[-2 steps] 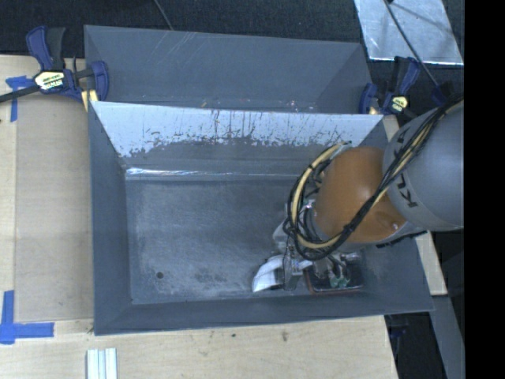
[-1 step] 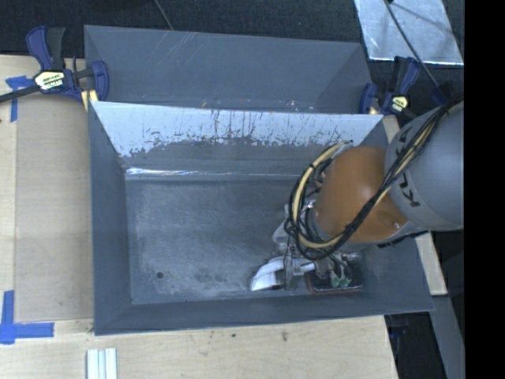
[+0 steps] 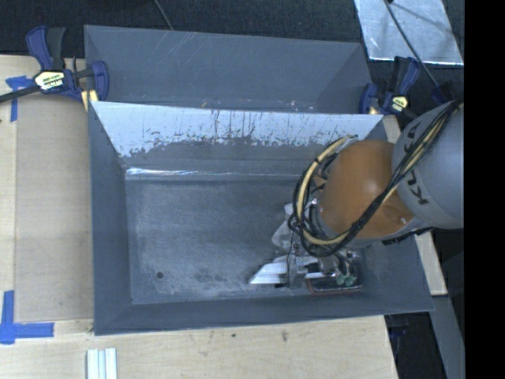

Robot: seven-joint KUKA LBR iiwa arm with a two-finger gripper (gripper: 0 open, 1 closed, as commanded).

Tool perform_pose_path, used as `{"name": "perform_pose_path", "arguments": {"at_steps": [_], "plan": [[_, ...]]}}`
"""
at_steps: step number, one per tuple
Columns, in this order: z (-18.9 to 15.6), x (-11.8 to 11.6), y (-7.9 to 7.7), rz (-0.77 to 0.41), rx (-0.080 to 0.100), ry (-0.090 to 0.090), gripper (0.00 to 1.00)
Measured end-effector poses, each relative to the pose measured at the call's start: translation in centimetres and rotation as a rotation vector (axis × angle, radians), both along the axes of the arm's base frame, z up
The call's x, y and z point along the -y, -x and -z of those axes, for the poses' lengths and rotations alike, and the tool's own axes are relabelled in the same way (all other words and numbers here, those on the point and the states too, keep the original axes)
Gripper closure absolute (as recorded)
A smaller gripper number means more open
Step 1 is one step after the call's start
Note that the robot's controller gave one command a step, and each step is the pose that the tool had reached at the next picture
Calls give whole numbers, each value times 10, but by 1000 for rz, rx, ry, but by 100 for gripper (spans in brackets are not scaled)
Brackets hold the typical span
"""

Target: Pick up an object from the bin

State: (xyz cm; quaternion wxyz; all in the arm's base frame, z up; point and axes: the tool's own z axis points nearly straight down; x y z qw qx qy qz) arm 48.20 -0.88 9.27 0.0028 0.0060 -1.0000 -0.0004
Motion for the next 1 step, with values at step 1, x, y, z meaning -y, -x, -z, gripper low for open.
{"name": "perform_pose_path", "arguments": {"at_steps": [1], "plan": [[-18,0,-2,0,6,0,100]]}}
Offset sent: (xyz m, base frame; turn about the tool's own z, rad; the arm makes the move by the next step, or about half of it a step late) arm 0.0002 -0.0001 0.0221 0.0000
